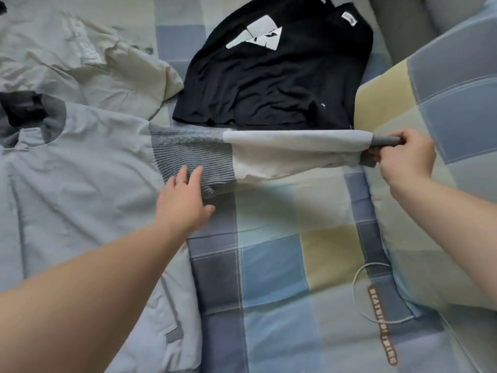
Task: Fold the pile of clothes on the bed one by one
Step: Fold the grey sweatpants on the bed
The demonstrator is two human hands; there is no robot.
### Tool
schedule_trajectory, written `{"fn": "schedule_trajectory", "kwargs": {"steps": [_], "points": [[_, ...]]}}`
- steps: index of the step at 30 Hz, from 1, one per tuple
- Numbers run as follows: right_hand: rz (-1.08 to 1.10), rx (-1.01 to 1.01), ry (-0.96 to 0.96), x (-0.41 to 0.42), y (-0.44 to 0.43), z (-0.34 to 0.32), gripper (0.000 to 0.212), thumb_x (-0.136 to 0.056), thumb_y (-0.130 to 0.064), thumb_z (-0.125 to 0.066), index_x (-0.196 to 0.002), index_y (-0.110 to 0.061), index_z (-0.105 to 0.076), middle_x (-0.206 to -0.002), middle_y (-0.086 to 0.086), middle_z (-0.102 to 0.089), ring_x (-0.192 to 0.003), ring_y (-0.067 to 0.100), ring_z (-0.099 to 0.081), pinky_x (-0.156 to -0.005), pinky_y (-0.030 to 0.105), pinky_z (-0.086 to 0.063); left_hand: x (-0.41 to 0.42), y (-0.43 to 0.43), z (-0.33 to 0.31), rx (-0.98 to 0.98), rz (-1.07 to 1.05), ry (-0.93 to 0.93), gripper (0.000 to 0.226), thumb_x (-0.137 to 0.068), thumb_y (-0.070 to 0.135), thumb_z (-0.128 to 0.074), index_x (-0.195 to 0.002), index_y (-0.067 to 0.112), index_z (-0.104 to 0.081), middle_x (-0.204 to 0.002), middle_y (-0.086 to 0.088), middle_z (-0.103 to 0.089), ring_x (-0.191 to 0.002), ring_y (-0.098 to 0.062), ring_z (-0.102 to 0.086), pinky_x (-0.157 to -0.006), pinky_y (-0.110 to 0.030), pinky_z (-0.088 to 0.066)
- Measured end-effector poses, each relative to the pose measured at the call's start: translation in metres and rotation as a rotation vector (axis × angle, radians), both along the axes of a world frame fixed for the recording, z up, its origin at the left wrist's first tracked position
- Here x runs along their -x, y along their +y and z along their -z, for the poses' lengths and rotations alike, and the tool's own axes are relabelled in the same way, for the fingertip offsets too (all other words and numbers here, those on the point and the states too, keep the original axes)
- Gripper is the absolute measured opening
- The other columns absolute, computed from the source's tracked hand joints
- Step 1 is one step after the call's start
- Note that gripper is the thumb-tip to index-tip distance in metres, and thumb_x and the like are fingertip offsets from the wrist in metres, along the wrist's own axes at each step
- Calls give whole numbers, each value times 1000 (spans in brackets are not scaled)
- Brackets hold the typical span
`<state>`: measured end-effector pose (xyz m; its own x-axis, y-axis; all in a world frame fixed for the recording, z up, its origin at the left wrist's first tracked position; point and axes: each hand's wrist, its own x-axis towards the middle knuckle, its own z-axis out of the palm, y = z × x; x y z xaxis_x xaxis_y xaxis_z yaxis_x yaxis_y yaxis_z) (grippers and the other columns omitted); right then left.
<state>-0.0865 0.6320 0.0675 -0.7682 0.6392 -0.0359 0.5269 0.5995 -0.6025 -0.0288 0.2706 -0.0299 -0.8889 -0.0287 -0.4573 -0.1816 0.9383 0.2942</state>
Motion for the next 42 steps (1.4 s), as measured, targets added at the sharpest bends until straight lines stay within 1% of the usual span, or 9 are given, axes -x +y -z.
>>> {"fn": "schedule_trajectory", "kwargs": {"steps": [3,7,11,18,20,23,27,33,42], "points": [[4,52,-2,19,19,28,30,-83,3,-52,-94,-21,-68,-99,6,-68,-97,30,-64,-75,33,-50,20,23,24,15,55,-54,91,-88,55,-67,-158,42,-10,-170,-1,-3,-153,-36,-12,-119,-52,-24],[5,233,-138,23,16,62,58,-92,1,-47,-146,-19,-44,-133,3,-48,-115,24,-51,-81,20,-37,29,49,51,-14,142,-138,84,-91,59,-60,-157,45,-10,-170,4,-2,-153,-35,-12,-120,-54,-24],[-462,-113,-176,-10,-13,92,63,-93,-7,-50,-153,-18,-37,-159,4,-33,-145,24,-32,-118,39,-28,23,51,62,-31,177,-76,73,-95,54,-55,-157,40,-19,-169,3,-9,-153,-30,-18,-119,-52,-27],[-1108,-370,-465,1,-104,164,51,-106,-45,-32,-156,-43,-19,-169,-15,-2,-155,19,6,-121,57,1,41,33,82,-4,94,160,50,-103,52,-37,-150,36,-38,-167,-2,-21,-153,-31,-17,-123,-50,-15],[-1112,-504,-550,20,-106,184,53,-105,-53,-23,-156,-43,-15,-169,-15,4,-155,22,10,-118,65,5,55,30,93,-34,79,176,51,-103,52,-36,-151,36,-38,-167,-5,-20,-153,-32,-16,-122,-49,-18],[-884,-655,-589,65,-74,195,61,-102,-60,-15,-159,-37,-13,-169,-13,5,-155,24,11,-117,65,7,84,39,108,-80,14,218,48,-103,55,-36,-150,45,-34,-168,0,-14,-154,-33,-8,-118,-67,-13],[-667,-654,-662,118,-32,191,70,-101,-63,-14,-161,-29,-7,-170,-6,8,-155,28,13,-119,66,6,127,62,132,32,-34,226,59,-96,74,-25,-152,56,-14,-169,8,2,-154,-35,6,-108,-80,1],[-1094,-693,-96,129,-107,219,65,-99,-53,-28,-158,-26,-28,-168,2,-17,-155,31,-10,-119,61,5,140,68,165,217,-47,370,62,-94,74,-16,-153,54,-15,-169,7,-8,-154,-36,-4,-114,-74,-4],[-998,-658,-366,168,-26,245,68,-101,-55,-15,-162,-27,-7,-170,2,-4,-156,26,-4,-125,51,0,143,65,165,222,-58,365,61,-95,66,-23,-154,52,-18,-169,5,-10,-153,-37,-6,-115,-72,-4]]}}
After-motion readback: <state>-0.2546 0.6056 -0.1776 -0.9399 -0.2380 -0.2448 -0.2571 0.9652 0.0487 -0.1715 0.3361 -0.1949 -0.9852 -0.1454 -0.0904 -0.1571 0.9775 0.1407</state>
